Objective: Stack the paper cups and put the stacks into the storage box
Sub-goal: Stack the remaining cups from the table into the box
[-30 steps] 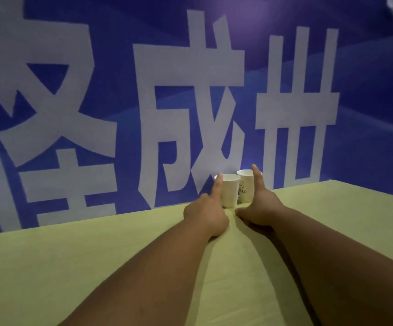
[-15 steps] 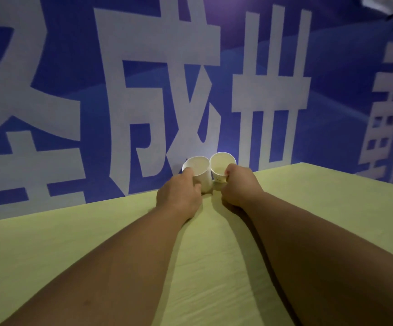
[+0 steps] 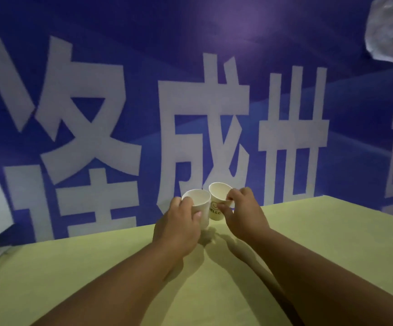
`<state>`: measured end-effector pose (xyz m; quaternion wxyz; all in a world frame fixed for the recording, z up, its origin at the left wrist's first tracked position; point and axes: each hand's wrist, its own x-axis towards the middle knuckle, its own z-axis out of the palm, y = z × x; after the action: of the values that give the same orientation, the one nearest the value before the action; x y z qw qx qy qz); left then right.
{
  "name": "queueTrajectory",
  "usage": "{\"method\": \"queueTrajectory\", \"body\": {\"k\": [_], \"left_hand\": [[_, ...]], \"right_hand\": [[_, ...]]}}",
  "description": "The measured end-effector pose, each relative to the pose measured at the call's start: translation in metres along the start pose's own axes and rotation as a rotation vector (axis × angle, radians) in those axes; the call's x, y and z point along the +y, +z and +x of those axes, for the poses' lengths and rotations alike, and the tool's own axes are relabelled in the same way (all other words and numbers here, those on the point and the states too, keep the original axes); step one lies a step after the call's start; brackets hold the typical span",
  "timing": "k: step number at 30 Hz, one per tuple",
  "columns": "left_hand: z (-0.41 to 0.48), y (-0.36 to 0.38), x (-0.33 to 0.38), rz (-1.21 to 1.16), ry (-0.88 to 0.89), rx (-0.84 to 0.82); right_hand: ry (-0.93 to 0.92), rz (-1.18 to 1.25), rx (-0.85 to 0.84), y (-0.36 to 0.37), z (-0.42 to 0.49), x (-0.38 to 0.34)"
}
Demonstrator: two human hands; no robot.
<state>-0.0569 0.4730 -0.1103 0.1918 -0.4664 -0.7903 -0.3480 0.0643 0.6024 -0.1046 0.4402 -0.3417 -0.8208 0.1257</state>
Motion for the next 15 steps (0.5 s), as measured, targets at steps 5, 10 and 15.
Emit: {"method": "queueTrajectory", "body": {"k": [5, 10, 15], "left_hand": [[-0.019, -0.059, -0.039, -0.006, -0.014, 0.090], [-0.045, -0.118, -0.077, 0.018, -0.074, 0.151], [-0.068, -0.179, -0.118, 0.056, -0.078, 0.191]], "right_hand": [[-0.046, 0.188, -0.039, 0.010, -0.019, -0.066], [-0.108, 0.297, -0.076, 0.022, -0.046, -0.129], [-0.154, 0.366, -0.072, 0.038, -0.073, -0.200]]}}
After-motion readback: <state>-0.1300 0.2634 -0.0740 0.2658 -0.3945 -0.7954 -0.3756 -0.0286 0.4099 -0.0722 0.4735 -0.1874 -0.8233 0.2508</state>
